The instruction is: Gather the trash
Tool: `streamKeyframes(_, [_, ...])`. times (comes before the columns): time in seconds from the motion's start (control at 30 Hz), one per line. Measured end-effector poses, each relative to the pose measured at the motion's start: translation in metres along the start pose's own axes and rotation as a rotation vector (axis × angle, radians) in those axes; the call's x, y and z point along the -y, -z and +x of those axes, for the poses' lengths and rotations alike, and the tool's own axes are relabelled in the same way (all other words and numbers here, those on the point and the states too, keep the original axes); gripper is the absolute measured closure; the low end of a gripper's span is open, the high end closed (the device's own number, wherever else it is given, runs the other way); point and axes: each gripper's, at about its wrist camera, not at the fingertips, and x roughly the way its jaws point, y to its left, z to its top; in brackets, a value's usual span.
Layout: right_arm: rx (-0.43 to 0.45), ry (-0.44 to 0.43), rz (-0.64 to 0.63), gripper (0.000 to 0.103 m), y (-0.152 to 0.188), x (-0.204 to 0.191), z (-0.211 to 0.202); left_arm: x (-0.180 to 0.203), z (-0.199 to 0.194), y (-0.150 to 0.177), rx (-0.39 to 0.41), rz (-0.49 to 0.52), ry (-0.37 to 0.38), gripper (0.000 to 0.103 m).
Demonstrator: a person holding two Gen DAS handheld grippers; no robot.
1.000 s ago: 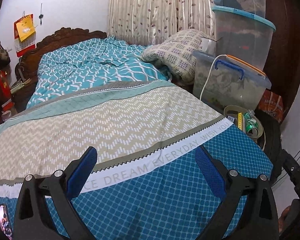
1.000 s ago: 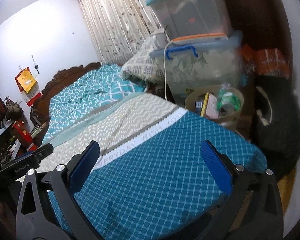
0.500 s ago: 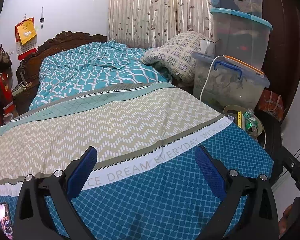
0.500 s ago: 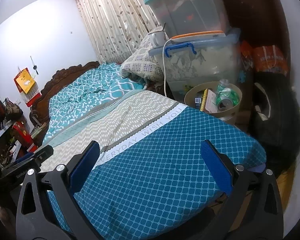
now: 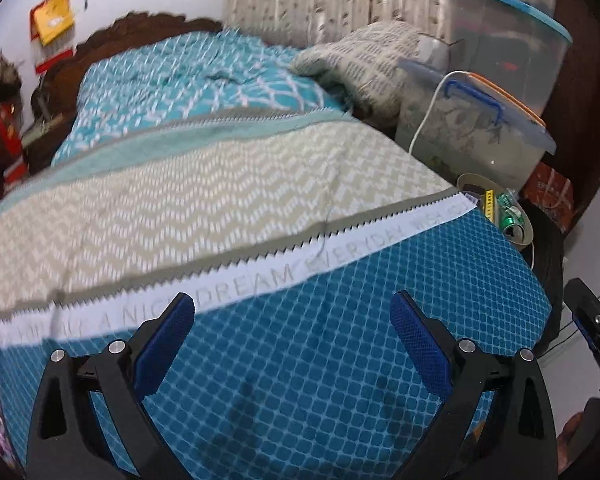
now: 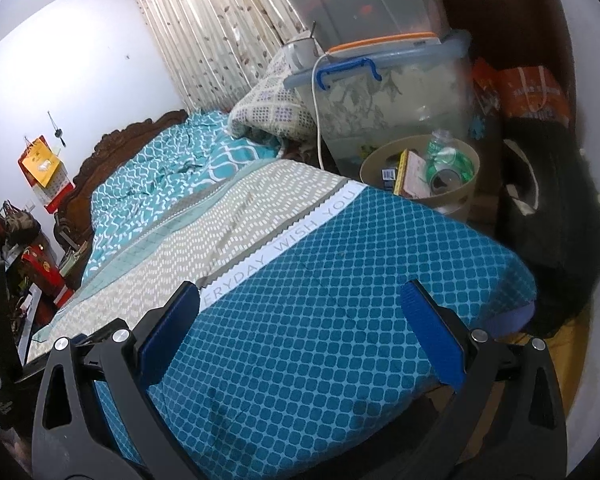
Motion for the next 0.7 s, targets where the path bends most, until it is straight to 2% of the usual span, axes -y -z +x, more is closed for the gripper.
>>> streamKeyframes(0.17, [-0.028, 0.017, 0.003, 0.003, 0.002, 0.003, 0.004, -0.002, 0.003, 0.008, 0.011, -0.018, -0.044, 0.009])
streamKeyframes(0.4, [-0.088, -0.009, -0.035, 0.003, 0.011, -0.009, 0.015, 0.001, 0.006, 0.011, 0.013, 0.005, -0.092, 0.009])
streamKeyframes(0.6, [-0.116, -0.020, -0.045, 0.003, 0.016, -0.011, 0.019, -0.004, 0.016, 0.014, -0.046, -0.016, -0.070, 0.009])
streamKeyframes(0.7, [-0.122, -0.020, -0.040, 0.003, 0.017, -0.009, 0.020, -0.005, 0.014, 0.016, -0.040, -0.023, -0.076, 0.009])
